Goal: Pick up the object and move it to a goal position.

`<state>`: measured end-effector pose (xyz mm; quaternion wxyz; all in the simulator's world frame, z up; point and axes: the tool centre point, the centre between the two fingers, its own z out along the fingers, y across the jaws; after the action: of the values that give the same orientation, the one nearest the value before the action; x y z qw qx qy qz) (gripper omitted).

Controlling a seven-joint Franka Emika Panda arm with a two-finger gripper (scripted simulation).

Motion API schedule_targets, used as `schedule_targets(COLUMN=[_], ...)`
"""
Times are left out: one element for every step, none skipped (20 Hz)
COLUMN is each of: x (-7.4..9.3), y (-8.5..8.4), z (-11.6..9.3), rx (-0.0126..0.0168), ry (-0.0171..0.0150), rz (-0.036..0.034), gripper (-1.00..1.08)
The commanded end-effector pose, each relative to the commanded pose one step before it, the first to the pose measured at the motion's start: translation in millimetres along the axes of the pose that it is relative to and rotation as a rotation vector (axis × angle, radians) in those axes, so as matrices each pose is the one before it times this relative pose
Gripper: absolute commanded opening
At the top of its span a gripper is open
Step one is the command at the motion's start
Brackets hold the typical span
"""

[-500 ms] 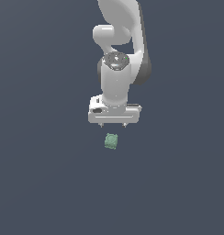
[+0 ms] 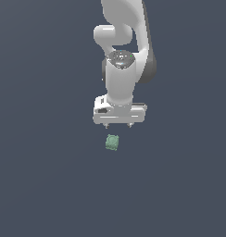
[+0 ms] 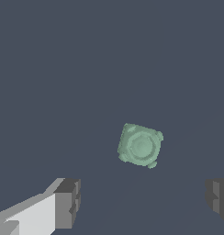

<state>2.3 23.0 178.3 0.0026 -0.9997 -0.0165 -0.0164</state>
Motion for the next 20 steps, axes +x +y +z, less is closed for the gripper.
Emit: schedule_targets(x=[-0.15,-0.01,0.01,0.01,0.0,0.08,0.13,0.19,0.25,0.3,0.35,0.4,0.44,0.47,0.51,0.53,0.55,0.52,0.45,0.39], y=[-5.14,-0.36,0.42,0.77,0.06,0.19,0.31,0.54,0.8,1.01,1.23,1.44,1.61,1.79,1.99,2.21,2.43,2.41,2.21,2.01], z=[-1.29,-0.06,0.11,0.1,0.06,0.66,1.23,1.8,2.38,2.97,3.54,4.1,4.66,5.26,5.84,6.44,7.05,6.96,6.37,5.78], rx=[0.00833,0.00066,-0.00062,-0.00135,0.0,-0.00004,0.00017,0.00006,-0.00006,-0.00017,-0.00028,-0.00038,-0.00047,-0.00057,-0.00073,-0.00097,-0.00123,-0.00137,-0.00139,-0.00137], ry=[0.00063,0.00004,-0.00006,-0.00008,0.0,-0.00027,-0.00046,-0.00068,-0.00091,-0.00112,-0.00133,-0.00154,-0.00173,-0.00194,-0.00213,-0.00231,-0.00249,-0.00241,-0.00216,-0.00192], rz=[-0.0035,-0.00018,0.00031,0.00027,0.0,0.00211,0.00372,0.00544,0.00719,0.00891,0.01061,0.01227,0.0139,0.01565,0.01734,0.01903,0.02074,0.02042,0.01861,0.01682], gripper=[1.0,1.0,1.0,1.0,1.0,1.0,1.0,1.0,1.0,1.0,1.0,1.0,1.0,1.0,1.0,1.0,1.0,1.0,1.0,1.0])
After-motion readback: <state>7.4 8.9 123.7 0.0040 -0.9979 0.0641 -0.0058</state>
